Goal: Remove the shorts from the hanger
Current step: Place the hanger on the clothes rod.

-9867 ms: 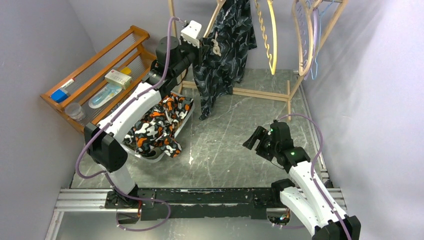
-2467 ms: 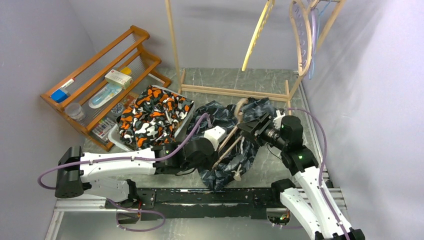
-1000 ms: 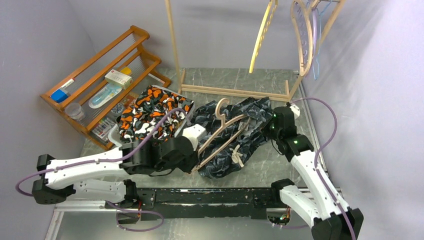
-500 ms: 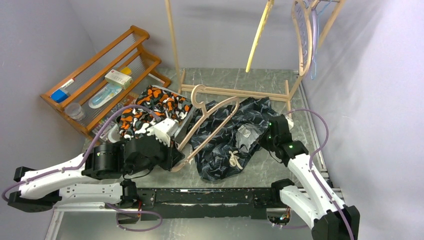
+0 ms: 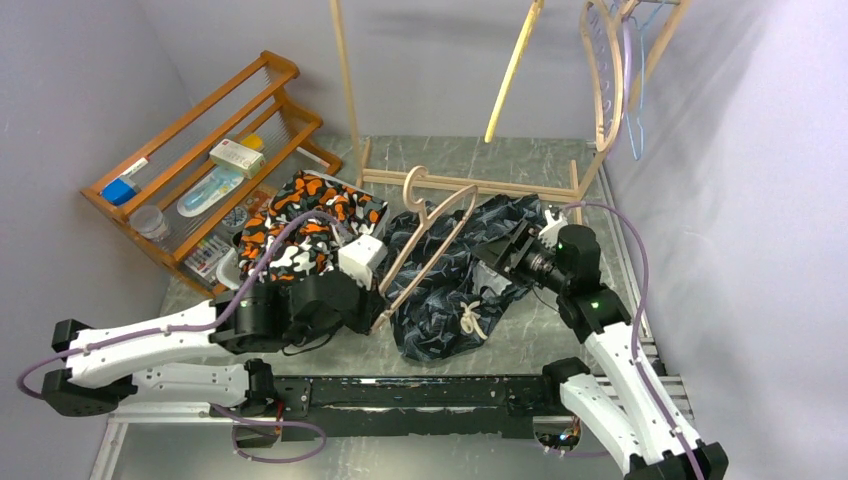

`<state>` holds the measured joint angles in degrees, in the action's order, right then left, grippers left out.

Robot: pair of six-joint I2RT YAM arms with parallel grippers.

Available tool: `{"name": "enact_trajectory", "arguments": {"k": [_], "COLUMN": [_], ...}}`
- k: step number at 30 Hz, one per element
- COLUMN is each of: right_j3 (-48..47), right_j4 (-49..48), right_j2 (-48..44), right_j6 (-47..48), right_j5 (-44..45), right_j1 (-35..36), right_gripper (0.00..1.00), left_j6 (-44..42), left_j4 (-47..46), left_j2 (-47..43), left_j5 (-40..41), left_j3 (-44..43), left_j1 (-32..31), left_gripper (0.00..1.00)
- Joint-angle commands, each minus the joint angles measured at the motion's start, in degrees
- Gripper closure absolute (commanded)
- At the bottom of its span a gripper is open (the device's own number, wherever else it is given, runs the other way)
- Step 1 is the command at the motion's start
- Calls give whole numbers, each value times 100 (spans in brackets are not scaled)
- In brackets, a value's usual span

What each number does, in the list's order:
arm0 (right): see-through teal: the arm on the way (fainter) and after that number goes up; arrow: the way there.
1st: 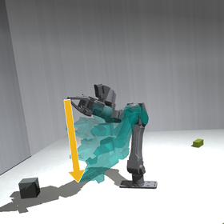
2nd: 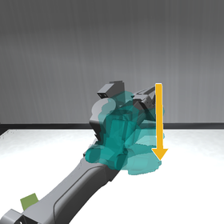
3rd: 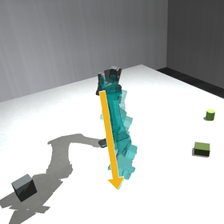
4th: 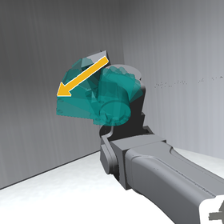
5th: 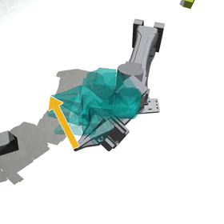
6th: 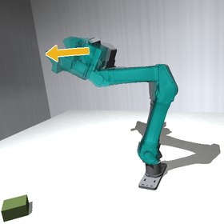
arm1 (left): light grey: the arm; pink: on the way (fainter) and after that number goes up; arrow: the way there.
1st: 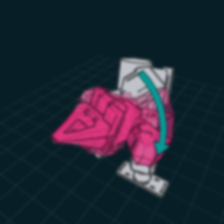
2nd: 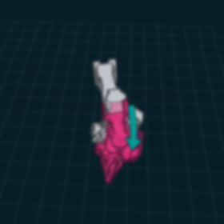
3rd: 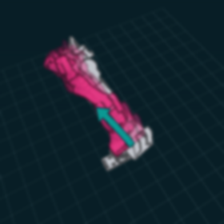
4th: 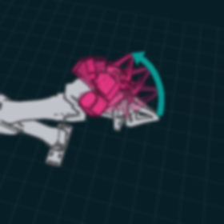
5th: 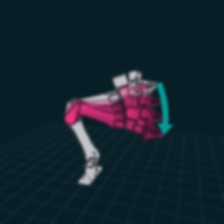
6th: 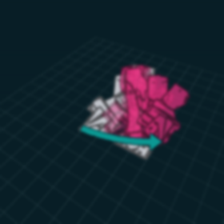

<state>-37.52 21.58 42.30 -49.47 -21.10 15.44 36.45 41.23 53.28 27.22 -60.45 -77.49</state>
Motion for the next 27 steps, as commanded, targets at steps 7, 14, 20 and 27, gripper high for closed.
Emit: {"name": "enact_trajectory", "arguments": {"k": [7, 14, 20, 27], "right_j3": [68, 92, 25, -121], "right_j4": [-2399, -3284, -3376, -3687], "right_j2": [-300, 461, 946, 1297], "right_j6": [-2163, -2555, -2636, -2660], "right_j5": [-951, 67, 864, 912], "right_j1": [720, 2344, 2852, 2877], "right_gripper": [25, 25, 34, 54], "left_j6": [-181, -172, -190, -160], "left_j4": [-1170, -1522, -1676, -1728], "left_j2": [355, 324, 390, 396], "left_j5": [463, 340, 93, -103], "left_j3": [172, 347, 357, 436], "left_j1": [-8, -8, -20, -28], "left_gripper": [93, 93, 93, 93]}}
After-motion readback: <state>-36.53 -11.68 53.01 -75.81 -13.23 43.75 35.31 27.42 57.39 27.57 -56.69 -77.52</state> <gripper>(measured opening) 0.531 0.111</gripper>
